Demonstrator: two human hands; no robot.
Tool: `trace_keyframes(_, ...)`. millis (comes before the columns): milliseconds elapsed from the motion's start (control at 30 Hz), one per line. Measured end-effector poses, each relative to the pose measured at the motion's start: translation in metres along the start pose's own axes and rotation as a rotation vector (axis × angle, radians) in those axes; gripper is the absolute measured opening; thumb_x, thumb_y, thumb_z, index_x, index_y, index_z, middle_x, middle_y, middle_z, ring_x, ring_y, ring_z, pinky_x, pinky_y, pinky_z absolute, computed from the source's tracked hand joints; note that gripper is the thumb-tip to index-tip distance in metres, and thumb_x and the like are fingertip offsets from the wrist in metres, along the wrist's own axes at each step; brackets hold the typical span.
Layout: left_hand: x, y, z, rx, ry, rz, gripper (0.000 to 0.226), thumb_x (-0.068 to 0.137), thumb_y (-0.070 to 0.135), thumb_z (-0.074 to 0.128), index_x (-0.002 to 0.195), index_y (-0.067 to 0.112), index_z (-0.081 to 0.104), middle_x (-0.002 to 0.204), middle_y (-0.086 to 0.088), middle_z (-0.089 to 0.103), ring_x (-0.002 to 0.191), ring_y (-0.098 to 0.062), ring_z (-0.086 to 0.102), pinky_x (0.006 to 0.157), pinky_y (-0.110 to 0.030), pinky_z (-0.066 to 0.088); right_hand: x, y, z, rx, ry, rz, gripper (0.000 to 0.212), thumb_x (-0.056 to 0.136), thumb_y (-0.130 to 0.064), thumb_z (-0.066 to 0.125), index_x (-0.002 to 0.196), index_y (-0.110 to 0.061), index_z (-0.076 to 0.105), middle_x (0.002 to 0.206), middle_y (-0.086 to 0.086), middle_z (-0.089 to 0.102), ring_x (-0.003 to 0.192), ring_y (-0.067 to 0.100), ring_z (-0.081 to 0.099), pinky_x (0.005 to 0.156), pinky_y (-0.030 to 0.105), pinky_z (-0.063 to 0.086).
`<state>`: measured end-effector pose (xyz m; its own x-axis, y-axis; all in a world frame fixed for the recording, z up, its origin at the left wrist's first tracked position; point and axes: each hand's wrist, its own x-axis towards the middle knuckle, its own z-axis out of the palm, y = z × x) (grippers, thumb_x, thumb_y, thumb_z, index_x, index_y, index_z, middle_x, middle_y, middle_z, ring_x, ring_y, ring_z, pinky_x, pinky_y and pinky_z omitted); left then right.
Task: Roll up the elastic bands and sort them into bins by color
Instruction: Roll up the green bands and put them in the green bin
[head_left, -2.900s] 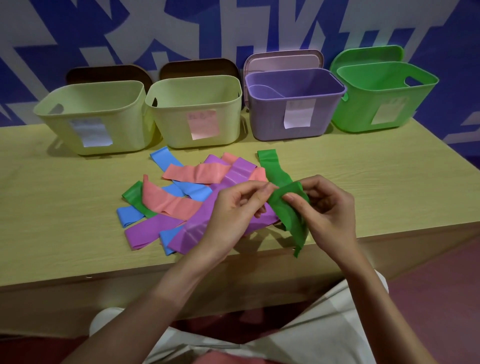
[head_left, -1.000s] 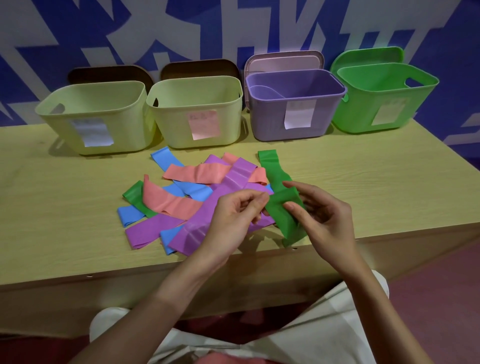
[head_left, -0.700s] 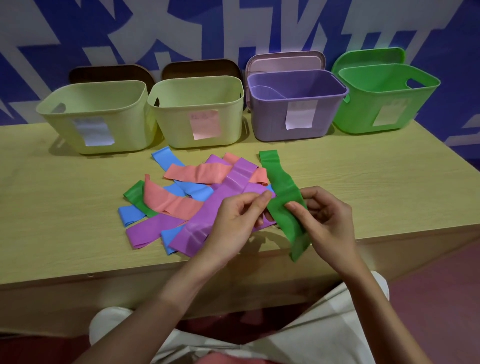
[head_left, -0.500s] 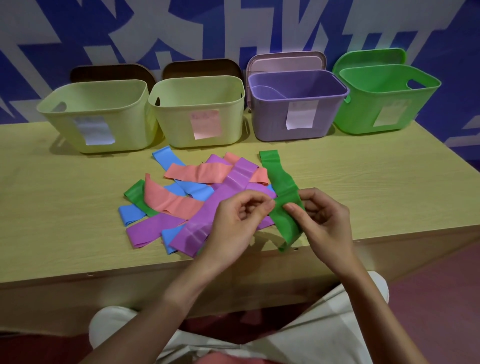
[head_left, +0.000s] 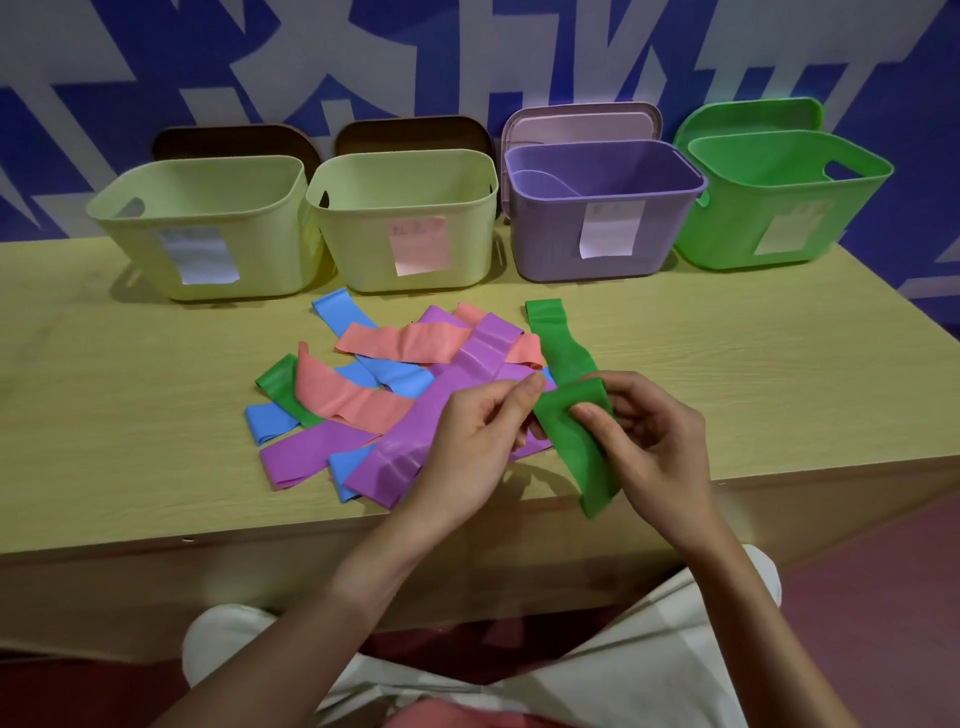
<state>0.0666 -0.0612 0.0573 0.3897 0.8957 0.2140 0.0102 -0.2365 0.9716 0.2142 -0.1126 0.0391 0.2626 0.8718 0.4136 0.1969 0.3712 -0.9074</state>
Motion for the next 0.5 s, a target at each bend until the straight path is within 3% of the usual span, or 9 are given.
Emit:
trace_keyframes(133, -0.0020, 0.0009, 0.0027, 0.001, 0.004, 0.047, 0.022, 0.095, 0.019, 0.054, 0.073, 0.019, 0.061, 0.058, 0.009, 0.052, 0.059, -0.003, 0.048, 0.060, -0.018, 0.040, 0.0000, 0.0008, 0.0013, 0.003, 0.024, 0.018, 0.016, 0.082, -0.032, 0.065, 0.095, -0.023, 0.065, 0.085, -0.002, 0.073, 0.077, 0.010, 0.069, 0.068, 0.023, 0.053)
trace_keyframes(233, -0.0009, 0.0006, 0.0033, 0.033, 0.032, 0.064, 0.021, 0.092, 0.008, 0.058, 0.082, 0.025, 0.064, 0.062, 0.019, 0.060, 0.060, 0.005, 0.051, 0.062, -0.012, 0.041, 0.0000, 0.0003, 0.0030, 0.020, 0.025, 0.028, 0.015, 0.083, -0.029, 0.067, 0.096, -0.021, 0.065, 0.085, -0.001, 0.073, 0.076, 0.010, 0.069, 0.067, 0.022, 0.053)
trace_keyframes(333, 0.0012, 0.0019, 0.0021, 0.044, 0.075, 0.058, 0.024, 0.092, 0.009, 0.057, 0.079, 0.028, 0.065, 0.053, 0.015, 0.055, 0.055, 0.002, 0.047, 0.058, -0.012, 0.039, -0.0020, 0.0007, 0.0031, 0.044, -0.017, 0.033, 0.020, 0.087, -0.017, 0.064, 0.107, -0.020, 0.064, 0.092, 0.002, 0.073, 0.085, 0.015, 0.070, 0.073, 0.026, 0.054)
trace_keyframes(433, 0.0021, 0.0011, 0.0012, 0.047, 0.081, 0.049, 0.032, 0.094, 0.015, 0.055, 0.063, 0.025, 0.059, 0.050, 0.008, 0.046, 0.052, -0.003, 0.041, 0.055, -0.018, 0.036, -0.0026, -0.0004, 0.0033, 0.023, -0.080, 0.003, 0.029, 0.091, -0.016, 0.060, 0.118, -0.025, 0.061, 0.097, 0.011, 0.071, 0.088, 0.028, 0.068, 0.075, 0.037, 0.054)
trace_keyframes(500, 0.0021, -0.0014, 0.0015, 0.060, 0.088, 0.046, 0.039, 0.095, 0.018, 0.054, 0.057, 0.016, 0.052, 0.050, -0.002, 0.044, 0.051, -0.008, 0.040, 0.055, -0.024, 0.035, -0.0015, -0.0011, 0.0039, 0.025, -0.091, 0.002, 0.026, 0.091, -0.013, 0.060, 0.115, -0.023, 0.062, 0.098, 0.006, 0.072, 0.091, 0.022, 0.070, 0.076, 0.030, 0.055)
